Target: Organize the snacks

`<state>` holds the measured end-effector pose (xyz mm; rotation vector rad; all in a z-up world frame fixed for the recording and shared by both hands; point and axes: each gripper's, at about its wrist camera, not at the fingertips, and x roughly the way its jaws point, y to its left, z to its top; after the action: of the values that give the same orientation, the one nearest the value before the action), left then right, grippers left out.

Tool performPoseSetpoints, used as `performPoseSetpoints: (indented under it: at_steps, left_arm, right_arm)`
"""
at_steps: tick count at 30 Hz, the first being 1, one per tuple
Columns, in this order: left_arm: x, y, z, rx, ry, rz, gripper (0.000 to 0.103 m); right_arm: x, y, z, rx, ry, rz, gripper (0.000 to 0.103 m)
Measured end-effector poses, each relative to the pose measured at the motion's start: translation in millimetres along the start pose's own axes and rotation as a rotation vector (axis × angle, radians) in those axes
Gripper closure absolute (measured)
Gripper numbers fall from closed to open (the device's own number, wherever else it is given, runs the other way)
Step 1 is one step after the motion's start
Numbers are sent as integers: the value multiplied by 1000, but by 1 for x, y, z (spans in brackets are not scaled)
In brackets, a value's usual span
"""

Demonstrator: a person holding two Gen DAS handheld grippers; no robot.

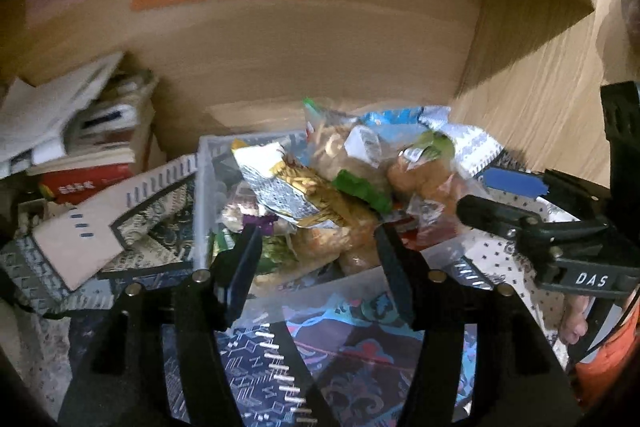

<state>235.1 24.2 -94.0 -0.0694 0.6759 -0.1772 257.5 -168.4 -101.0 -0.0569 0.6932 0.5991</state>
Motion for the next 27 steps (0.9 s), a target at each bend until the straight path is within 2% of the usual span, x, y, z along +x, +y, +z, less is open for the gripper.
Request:
performPoseSetpoints:
  at_steps: [6,12,17,21,22,24,27]
  left_arm:
    - [-59,-7,2,-12,-150,55,44]
    - [-126,-23,-1,0,-313,116,43]
    - [-177,-38,-11,-1,-418,152,37]
    - [-201,-49,-23,7,-470,158,31]
    - [-206,-52,-25,8,-479,154,28]
    - [-217,-57,-29,7,-494,152,21]
    - [-229,-63,-32,6,-524,160,11]
  right_arm:
    - [-46,4,6,6,-109,-7,38]
    - [-110,20,9,-13,-259,-9,38]
    - [-147,34,4,-20,-344,4,35]
    - [-170,46,-2,-33,-398,-1,35]
    - [-173,48,-4,-37,-407,2,34]
    - [-181,53,-7,-40,-424,4,25]
    - [-192,59,-13,-37,-454,0,16]
